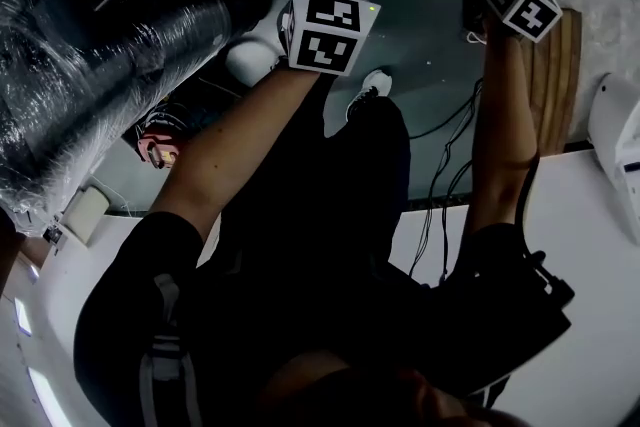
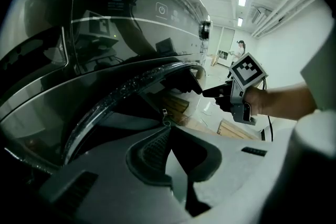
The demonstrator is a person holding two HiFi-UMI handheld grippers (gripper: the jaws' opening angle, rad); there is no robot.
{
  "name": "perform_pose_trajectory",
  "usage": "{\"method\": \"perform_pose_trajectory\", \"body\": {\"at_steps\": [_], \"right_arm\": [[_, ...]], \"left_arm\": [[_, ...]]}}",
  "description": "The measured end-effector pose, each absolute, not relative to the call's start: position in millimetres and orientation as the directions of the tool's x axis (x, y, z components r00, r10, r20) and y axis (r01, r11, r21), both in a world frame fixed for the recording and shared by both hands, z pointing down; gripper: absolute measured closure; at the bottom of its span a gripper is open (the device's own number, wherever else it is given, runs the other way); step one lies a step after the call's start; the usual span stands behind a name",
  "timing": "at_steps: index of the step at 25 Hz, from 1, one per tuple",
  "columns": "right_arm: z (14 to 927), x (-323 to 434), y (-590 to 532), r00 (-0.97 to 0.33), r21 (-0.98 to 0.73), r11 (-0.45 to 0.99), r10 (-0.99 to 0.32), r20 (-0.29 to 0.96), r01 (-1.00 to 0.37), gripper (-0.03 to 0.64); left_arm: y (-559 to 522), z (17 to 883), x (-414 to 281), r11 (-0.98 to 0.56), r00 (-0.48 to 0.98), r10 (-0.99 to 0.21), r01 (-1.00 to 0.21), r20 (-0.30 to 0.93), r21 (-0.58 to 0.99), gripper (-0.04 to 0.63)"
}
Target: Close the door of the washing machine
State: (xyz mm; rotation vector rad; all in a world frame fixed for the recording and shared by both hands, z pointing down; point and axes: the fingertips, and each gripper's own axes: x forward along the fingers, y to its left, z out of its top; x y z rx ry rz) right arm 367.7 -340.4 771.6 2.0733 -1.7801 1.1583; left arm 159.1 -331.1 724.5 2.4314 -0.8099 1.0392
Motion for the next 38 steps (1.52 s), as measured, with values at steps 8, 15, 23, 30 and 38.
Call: {"method": "perform_pose_trajectory", "body": {"at_steps": [8, 15, 23, 30, 38], "right_arm": [[754, 357, -331, -0.008, -0.284, -0.225, -0.77, 0.638, -0.932, 0.614], [739, 357, -305, 0.014, -0.274, -0.241, -0.775, 0.631, -0.931, 0.612], [663, 347, -252, -0.012, -0.346, -0.231, -0.816, 0.578, -0.909, 0.612], [560, 318, -219, -0.104, -0.298, -0.073, -0.836, 0.539, -0.952, 0.612], [441, 300, -188, -0.165, -0.297, 0.022, -0.868, 0.468, -0.955, 0.613]], "left_arm": [[-331, 734, 153, -0.75, 0.544, -0.369, -0.653, 0.753, 0.104, 0.592], [-336, 738, 146, -0.732, 0.569, -0.423, -0.673, 0.706, 0.104, 0.591], [-302, 656, 126, -0.736, 0.64, -0.455, -0.661, 0.62, 0.142, 0.591], [-253, 560, 93, -0.701, 0.638, -0.534, -0.701, 0.555, 0.131, 0.591], [-229, 432, 39, -0.664, 0.651, -0.633, -0.735, 0.418, 0.139, 0.592]]}}
